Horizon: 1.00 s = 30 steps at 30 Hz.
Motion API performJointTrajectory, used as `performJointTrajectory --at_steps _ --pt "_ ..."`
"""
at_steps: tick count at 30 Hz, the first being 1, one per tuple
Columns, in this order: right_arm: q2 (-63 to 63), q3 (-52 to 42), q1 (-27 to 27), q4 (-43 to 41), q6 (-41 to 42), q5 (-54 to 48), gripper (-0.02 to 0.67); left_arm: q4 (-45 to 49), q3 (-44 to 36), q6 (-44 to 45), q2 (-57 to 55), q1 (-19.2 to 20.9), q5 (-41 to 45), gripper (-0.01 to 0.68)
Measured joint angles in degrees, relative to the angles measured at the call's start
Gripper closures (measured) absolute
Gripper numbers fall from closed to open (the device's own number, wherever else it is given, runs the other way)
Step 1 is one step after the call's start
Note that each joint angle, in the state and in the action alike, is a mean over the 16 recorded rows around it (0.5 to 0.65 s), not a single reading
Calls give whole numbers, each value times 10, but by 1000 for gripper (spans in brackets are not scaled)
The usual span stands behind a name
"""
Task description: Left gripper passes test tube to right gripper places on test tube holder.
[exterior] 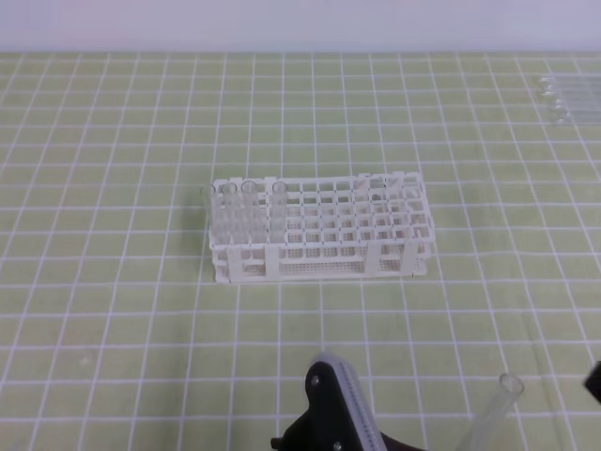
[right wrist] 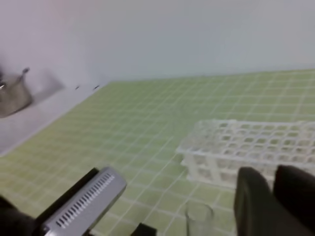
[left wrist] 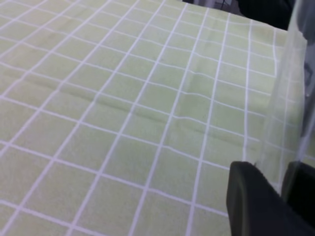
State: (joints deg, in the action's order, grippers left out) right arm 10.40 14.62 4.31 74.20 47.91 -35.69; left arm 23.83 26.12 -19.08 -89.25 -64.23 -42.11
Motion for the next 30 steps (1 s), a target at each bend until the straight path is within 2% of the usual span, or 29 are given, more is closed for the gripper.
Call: performJointTrajectory --at_steps 9,13,18,30 --pt "122 19 0 119 226 -81 301 -28 0 39 -1 0 -15 665" --pt "159 19 0 152 289 -102 230 -37 1 55 -5 0 -27 671" --pt "190 19 0 167 337 -129 202 -40 9 71 -17 0 -42 659" --pt "218 19 0 184 384 -154 197 -37 44 78 -36 0 -60 659"
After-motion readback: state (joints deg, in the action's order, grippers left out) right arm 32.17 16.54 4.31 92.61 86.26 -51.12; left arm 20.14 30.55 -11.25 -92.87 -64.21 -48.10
